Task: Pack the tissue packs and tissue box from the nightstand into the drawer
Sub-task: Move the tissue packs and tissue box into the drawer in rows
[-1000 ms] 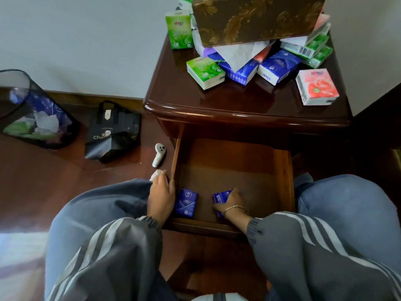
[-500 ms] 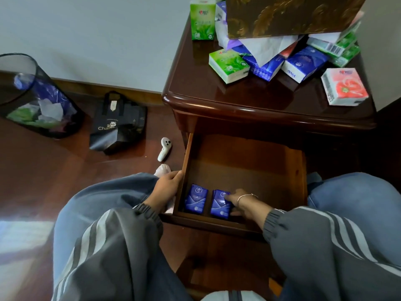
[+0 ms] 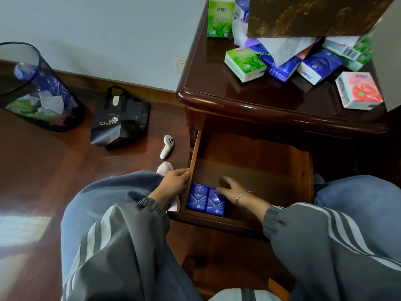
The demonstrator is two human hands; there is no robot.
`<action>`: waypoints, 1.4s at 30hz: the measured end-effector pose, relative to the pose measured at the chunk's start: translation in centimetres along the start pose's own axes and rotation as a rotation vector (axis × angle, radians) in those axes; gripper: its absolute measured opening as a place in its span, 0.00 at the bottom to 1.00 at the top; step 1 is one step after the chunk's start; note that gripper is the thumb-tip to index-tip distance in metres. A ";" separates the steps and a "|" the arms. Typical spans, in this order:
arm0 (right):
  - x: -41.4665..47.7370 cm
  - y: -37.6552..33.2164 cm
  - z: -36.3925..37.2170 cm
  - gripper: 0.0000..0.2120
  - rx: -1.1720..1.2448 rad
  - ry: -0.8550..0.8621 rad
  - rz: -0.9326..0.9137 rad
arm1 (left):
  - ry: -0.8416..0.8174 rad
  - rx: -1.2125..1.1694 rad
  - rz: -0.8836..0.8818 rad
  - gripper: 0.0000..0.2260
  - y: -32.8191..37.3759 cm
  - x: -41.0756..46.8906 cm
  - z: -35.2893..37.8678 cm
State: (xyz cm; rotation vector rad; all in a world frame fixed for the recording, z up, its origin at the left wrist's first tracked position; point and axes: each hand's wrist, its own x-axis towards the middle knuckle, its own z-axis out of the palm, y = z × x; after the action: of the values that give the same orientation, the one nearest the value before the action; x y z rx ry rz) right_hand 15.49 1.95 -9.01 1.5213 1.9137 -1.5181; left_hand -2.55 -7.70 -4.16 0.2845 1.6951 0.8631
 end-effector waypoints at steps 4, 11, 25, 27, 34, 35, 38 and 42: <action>0.6 -1.2 1.7 0.26 -0.102 -0.091 -0.131 | 0.000 -0.015 0.010 0.13 -0.1 -0.2 0.1; 1.4 -1.2 2.5 0.26 -0.265 -0.217 -0.130 | 0.008 0.062 0.042 0.12 -0.2 0.0 0.0; -4.6 -2.5 -2.9 0.21 -0.317 0.033 -0.257 | 0.195 0.394 0.136 0.10 1.9 -0.4 2.4; -7.3 -3.9 -5.1 0.19 -0.336 0.079 -0.346 | 0.278 0.456 0.172 0.11 3.4 -0.9 2.8; -16.1 -6.1 -15.3 0.08 -0.054 0.626 -0.661 | 0.541 0.551 0.416 0.10 10.6 -4.7 1.9; -16.7 -5.9 -16.9 0.08 -0.049 0.740 -0.685 | 0.539 0.574 0.444 0.10 11.6 -5.3 1.8; -16.7 -4.7 -21.5 0.08 -0.094 1.029 -0.659 | 0.459 0.693 0.507 0.09 14.4 -6.6 1.8; -14.1 -3.1 -26.1 0.14 -0.175 1.117 -0.501 | 0.444 0.741 0.671 0.09 17.6 -7.3 3.3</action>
State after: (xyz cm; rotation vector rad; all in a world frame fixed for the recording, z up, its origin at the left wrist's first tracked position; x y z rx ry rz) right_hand 28.57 16.04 13.77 2.1390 3.0846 -0.5139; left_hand -1.56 1.53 12.78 1.2967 2.3482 0.7588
